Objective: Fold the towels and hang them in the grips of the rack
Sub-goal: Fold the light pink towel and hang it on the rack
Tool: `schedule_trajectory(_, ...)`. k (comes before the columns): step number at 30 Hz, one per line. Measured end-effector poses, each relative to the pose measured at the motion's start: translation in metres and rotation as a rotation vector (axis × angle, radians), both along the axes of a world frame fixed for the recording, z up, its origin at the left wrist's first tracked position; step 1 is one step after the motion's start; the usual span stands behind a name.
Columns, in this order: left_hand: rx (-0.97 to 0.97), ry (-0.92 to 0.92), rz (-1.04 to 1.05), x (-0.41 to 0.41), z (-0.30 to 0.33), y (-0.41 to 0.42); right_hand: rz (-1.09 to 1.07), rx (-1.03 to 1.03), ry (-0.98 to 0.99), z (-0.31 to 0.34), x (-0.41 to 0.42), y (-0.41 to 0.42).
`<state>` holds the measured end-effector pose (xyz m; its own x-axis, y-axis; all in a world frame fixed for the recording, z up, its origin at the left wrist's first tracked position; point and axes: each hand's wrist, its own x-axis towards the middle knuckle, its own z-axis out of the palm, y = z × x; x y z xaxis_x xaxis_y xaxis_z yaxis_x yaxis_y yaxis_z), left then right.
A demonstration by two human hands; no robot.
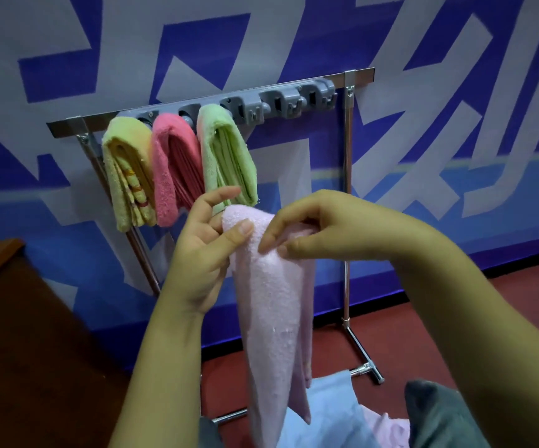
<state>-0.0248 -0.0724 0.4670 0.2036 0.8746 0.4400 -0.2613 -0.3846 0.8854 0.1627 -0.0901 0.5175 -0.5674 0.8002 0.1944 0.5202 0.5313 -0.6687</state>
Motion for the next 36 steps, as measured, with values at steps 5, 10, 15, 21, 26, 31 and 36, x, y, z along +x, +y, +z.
schedule_trajectory(5, -0.028, -0.023, -0.023, -0.001, -0.009, 0.003, -0.043, -0.043, -0.105, 0.013, -0.016, 0.000)
schedule_trajectory(10, -0.194, -0.076, -0.038, -0.006, -0.036, 0.004, -0.131, -0.079, 0.023, 0.020, -0.019, 0.006)
schedule_trajectory(15, -0.324, 0.024, -0.127, -0.003, -0.067, 0.001, -0.196, -0.055, 0.144, 0.027, -0.012, 0.009)
schedule_trajectory(21, -0.343, 0.061, -0.086, -0.003, -0.089, 0.001, -0.280, -0.022, 0.257, 0.033, 0.003, 0.015)
schedule_trajectory(26, -0.206, 0.147, 0.136, -0.007, -0.087, 0.006, -0.330, 0.000, 0.336, 0.034, 0.005, 0.017)
schedule_trajectory(31, -0.143, 0.396, 0.352, -0.003, -0.092, 0.016, -0.316, -0.027, 0.377, 0.031, -0.003, 0.019)
schedule_trajectory(36, -0.053, 0.268, 0.369, 0.023, -0.080, 0.005, -0.353, -0.054, 0.396, 0.028, -0.011, 0.025)
